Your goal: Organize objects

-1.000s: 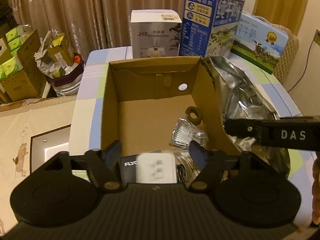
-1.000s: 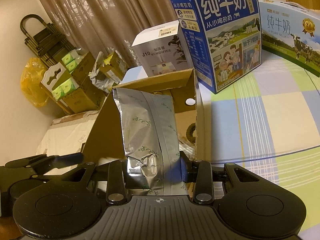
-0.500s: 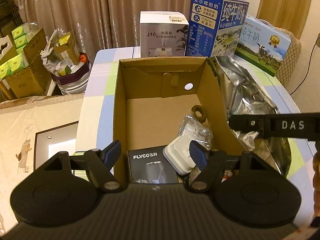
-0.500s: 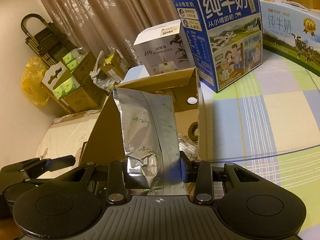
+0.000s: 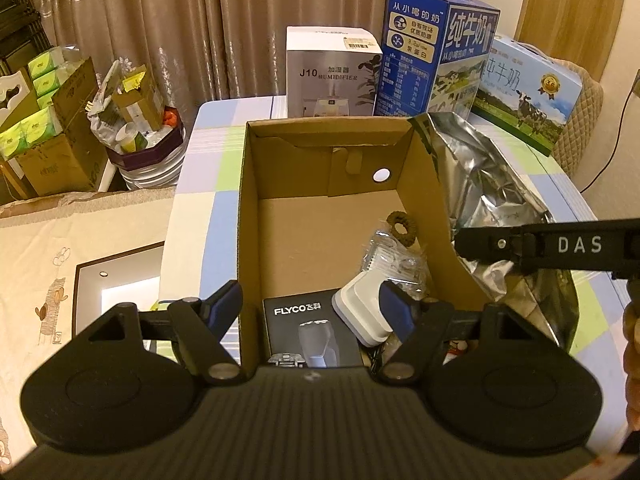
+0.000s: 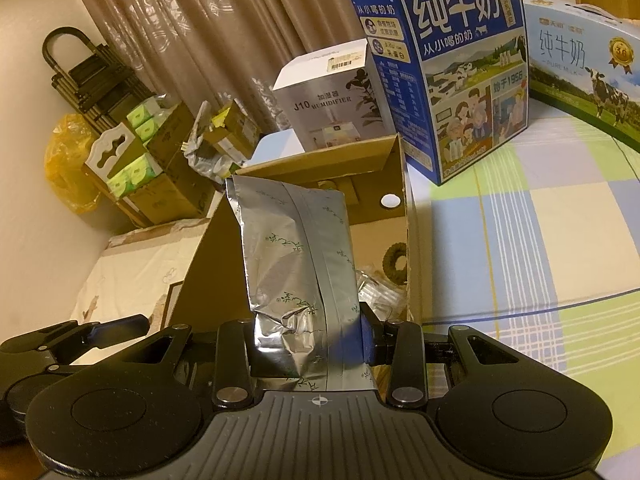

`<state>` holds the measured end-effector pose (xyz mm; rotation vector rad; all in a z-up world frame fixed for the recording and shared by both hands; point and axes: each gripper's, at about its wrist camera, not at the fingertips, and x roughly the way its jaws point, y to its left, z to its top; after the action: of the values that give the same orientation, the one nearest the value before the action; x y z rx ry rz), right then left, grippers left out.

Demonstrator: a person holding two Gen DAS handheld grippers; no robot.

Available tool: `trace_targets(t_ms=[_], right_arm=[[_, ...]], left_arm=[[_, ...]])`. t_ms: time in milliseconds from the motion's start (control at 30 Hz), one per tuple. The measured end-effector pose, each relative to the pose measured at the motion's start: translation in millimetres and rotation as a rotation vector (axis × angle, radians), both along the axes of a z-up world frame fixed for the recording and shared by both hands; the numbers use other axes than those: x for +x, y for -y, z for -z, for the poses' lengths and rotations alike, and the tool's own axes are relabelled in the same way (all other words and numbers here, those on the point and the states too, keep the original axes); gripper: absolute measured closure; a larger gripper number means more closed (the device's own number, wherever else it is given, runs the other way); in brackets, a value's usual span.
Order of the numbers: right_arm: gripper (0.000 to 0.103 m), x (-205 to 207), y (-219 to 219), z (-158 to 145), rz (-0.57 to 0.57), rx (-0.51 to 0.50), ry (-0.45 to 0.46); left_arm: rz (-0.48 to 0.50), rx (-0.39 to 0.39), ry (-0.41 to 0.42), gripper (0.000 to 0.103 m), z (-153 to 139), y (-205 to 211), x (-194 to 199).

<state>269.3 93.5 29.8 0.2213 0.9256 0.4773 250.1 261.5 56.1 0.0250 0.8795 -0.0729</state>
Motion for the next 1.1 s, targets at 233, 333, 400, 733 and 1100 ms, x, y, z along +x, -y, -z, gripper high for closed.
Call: trace_targets(t_ms=[233, 333, 400, 733, 1100], right_arm=[[0.063, 6, 1, 0, 0.027, 0.060, 0.007], [0.033, 3, 4, -7, 0.056, 0.063, 0.076], [0.033, 5, 5, -10, 0.055, 0.058, 0.074], [0.033, -5, 14, -10, 0.047, 0.026, 0.053], [0.033, -42, 22, -21, 0.013, -0.062, 0.058]], left_arm=[[-0.002, -0.002, 0.002, 0.031, 0, -3, 1], [-0.004, -0.001, 0.001, 0.030, 1, -4, 1], [-0.005, 0.000, 0.001, 0.030, 1, -4, 0], [-0.017, -0.014, 0.011, 0.022, -2, -4, -11], [-0.055, -0.015, 0.035, 0.001, -17, -2, -46]])
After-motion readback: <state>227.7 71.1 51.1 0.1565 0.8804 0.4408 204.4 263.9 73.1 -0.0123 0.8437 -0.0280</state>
